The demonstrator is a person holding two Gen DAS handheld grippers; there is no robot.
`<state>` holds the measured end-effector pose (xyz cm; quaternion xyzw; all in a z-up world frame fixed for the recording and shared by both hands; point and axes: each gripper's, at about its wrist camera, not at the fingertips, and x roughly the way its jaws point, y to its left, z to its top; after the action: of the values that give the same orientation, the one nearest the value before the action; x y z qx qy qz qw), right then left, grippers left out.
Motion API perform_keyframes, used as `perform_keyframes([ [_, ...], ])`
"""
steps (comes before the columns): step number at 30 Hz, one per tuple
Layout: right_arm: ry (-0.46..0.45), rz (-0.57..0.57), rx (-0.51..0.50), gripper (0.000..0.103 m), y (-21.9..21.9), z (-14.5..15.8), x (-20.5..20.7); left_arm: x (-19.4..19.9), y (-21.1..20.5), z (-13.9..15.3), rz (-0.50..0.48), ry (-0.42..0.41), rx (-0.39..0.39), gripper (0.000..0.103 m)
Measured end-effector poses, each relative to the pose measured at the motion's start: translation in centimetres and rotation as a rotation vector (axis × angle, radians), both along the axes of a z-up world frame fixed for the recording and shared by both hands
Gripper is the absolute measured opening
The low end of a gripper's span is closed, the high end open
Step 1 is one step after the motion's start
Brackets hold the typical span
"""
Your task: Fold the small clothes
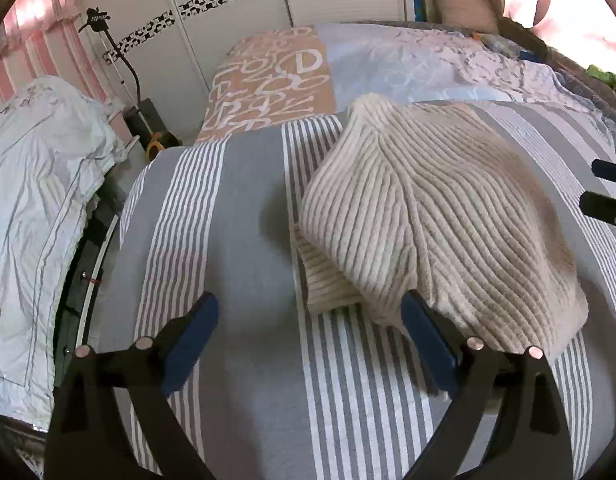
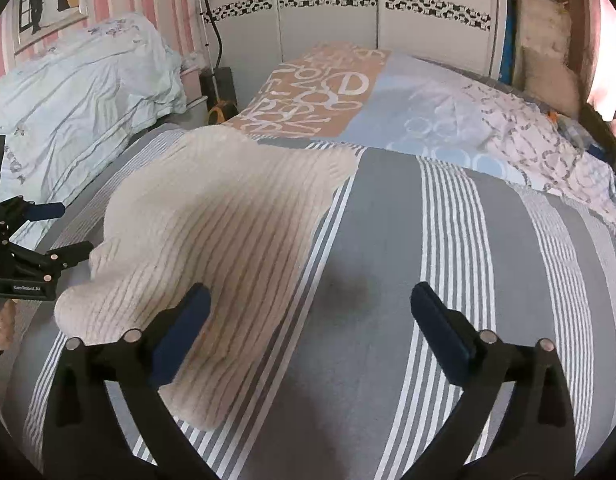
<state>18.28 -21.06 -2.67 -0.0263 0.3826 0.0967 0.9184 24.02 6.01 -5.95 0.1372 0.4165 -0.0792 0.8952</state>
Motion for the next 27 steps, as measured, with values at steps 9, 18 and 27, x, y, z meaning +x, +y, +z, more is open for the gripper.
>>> perform_keyframes([
  [9,-0.026,-0.053,0.004,0.1,-0.5,0.7,0.2,0.2,-0.4,0.0,-0.007,-0.017,0.002,0.095],
  [18,-0.018,-0.068,-0.03,0.1,-0.2,0.0,1.1,2.0,1.8,1.7,-0.034,0.009,-0.313,0.095],
  [27,-0.023,-0.033,-0.091,0.1,0.8,-0.5,1.5,5.1,0.0,-1.8,-0.051,0.158,-0.271,0.1],
])
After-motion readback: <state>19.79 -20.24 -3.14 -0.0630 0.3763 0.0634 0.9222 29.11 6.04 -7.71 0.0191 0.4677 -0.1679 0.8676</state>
